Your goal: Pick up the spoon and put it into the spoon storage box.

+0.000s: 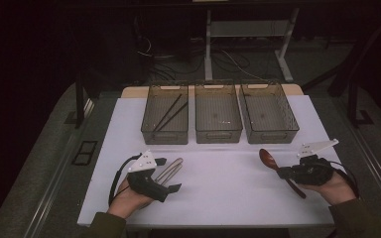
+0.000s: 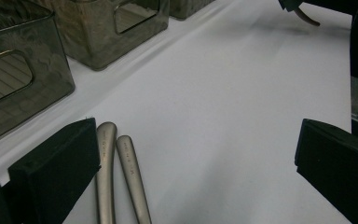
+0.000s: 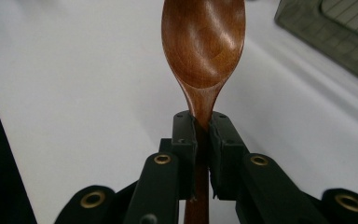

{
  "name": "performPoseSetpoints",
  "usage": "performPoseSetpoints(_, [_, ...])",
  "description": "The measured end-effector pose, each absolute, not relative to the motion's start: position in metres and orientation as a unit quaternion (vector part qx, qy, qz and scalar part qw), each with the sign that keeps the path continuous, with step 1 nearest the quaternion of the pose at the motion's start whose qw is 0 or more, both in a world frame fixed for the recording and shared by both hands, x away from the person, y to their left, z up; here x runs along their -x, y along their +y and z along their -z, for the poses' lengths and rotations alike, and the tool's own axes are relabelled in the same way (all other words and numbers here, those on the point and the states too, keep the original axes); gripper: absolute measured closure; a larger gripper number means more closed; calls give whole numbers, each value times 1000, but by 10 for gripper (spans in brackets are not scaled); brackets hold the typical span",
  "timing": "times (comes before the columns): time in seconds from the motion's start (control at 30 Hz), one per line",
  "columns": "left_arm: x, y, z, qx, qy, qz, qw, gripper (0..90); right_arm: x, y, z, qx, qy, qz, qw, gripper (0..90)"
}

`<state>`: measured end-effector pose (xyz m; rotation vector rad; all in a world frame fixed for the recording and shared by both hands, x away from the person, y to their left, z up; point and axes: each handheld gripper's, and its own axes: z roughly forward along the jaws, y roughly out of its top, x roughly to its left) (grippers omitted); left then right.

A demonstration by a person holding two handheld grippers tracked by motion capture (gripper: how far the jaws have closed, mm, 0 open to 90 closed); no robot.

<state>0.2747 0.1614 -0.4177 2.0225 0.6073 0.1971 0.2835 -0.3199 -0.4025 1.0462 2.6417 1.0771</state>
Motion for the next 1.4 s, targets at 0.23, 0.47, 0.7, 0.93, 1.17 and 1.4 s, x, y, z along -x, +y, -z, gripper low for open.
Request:
performPoseSetpoints(0.23, [-275, 160, 418, -830, 252, -77, 492, 0, -291, -317, 396, -360, 851, -379, 57, 820])
performPoseSetpoints(0.47, [-275, 160, 417, -828, 252, -78, 495, 0, -296, -316, 390, -372, 836, -398, 63, 820])
performPoseSetpoints(0.7, [-275, 160, 418, -828, 252, -76, 495, 0, -310, -309, 379, -379, 819, -425, 68, 820])
performPoseSetpoints(0.93, [-274, 159, 417, -826, 252, -77, 499, 0, -321, -296, 371, -377, 815, -432, 80, 820])
performPoseSetpoints(1.17, [-274, 159, 417, -826, 254, -76, 498, 0, -332, -282, 365, -372, 814, -439, 85, 820])
performPoseSetpoints(1.4, [-274, 158, 416, -824, 251, -78, 502, 0, -344, -268, 358, -372, 811, -443, 92, 820])
